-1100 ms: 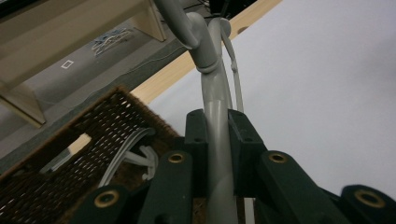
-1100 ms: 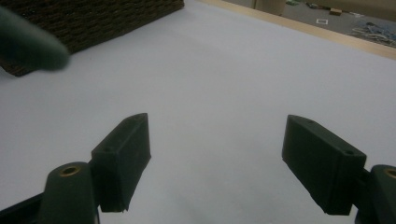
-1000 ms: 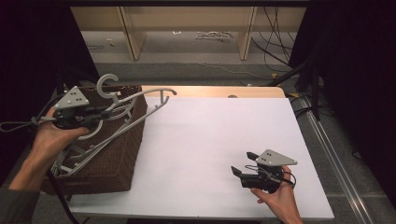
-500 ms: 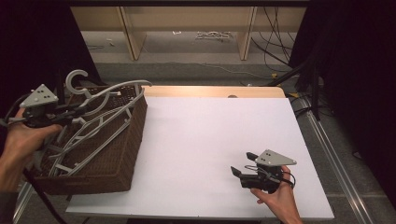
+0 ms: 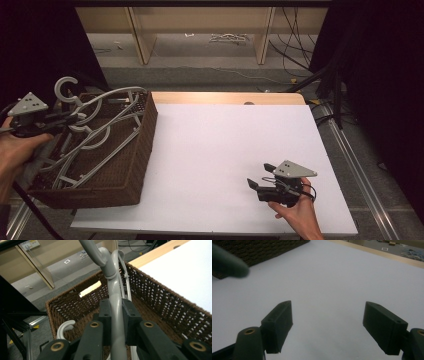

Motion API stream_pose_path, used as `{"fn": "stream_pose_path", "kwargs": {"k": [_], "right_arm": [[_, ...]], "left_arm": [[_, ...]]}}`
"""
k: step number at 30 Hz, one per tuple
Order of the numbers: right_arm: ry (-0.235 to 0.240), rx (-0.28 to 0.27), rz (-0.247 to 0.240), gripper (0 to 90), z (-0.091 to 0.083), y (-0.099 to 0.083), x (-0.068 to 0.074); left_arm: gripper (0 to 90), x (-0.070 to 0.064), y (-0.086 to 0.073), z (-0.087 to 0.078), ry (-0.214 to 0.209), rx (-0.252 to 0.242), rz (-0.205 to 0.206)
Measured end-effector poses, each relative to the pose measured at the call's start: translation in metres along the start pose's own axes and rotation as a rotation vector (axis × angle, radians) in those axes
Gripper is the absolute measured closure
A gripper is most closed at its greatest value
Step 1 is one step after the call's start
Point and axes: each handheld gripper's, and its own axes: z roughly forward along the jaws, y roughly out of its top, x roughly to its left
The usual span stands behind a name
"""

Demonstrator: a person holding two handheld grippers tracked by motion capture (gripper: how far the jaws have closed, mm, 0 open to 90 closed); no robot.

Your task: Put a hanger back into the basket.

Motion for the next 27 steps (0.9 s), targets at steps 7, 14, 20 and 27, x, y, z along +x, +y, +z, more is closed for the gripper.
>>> {"fn": "stream_pose_path", "kwargs": {"k": [7,14,20,27], "right_arm": [[-0.001,0.002,0.000,24.8,0.000,0.000,0.000],[-0.003,0.006,0.000,24.8,0.000,0.000,0.000],[-0.005,0.008,-0.002,24.8,0.001,-0.001,0.000],[-0.008,0.009,-0.010,24.8,0.001,-0.001,0.000]], "left_arm": [[79.8,0.001,-0.006,0.012,-0.006,0.061,0.026],[79.6,0.001,-0.011,0.032,-0.041,0.145,0.075],[79.3,-0.008,-0.016,0.048,-0.068,0.179,0.047],[79.1,-0.011,-0.026,0.061,-0.067,0.223,0.009]]}}
